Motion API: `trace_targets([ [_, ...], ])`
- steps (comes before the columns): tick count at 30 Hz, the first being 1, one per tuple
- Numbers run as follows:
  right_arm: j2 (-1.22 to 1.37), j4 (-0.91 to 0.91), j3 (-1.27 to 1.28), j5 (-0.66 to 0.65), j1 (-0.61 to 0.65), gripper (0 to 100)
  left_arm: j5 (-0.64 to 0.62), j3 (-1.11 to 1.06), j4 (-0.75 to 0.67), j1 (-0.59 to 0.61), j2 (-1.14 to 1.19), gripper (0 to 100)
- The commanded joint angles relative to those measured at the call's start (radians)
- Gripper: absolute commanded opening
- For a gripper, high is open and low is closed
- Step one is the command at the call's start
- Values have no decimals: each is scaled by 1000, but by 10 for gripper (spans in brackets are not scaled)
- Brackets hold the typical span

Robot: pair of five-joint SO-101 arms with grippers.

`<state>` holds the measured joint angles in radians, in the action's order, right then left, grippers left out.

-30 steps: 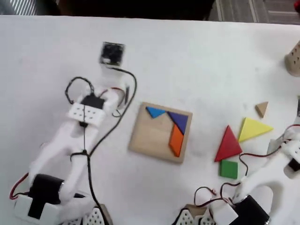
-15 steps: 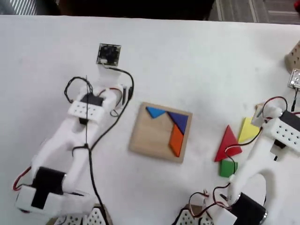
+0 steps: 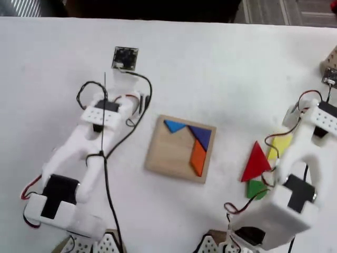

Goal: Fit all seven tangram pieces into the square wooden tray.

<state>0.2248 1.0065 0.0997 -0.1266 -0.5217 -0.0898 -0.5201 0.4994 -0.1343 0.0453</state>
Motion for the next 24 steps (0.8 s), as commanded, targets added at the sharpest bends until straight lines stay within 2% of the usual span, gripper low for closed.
trace_targets([
  [1,122,1,-169,8,15,170,0,57,-18,8,-1,189],
  [9,403,16,-437,-2,65,170,2,57,-20,7,1,189],
  [17,510,114,-621,-2,64,170,66,57,-20,2,1,189],
  [24,598,180,-763,-3,68,170,69,57,-20,-1,2,189],
])
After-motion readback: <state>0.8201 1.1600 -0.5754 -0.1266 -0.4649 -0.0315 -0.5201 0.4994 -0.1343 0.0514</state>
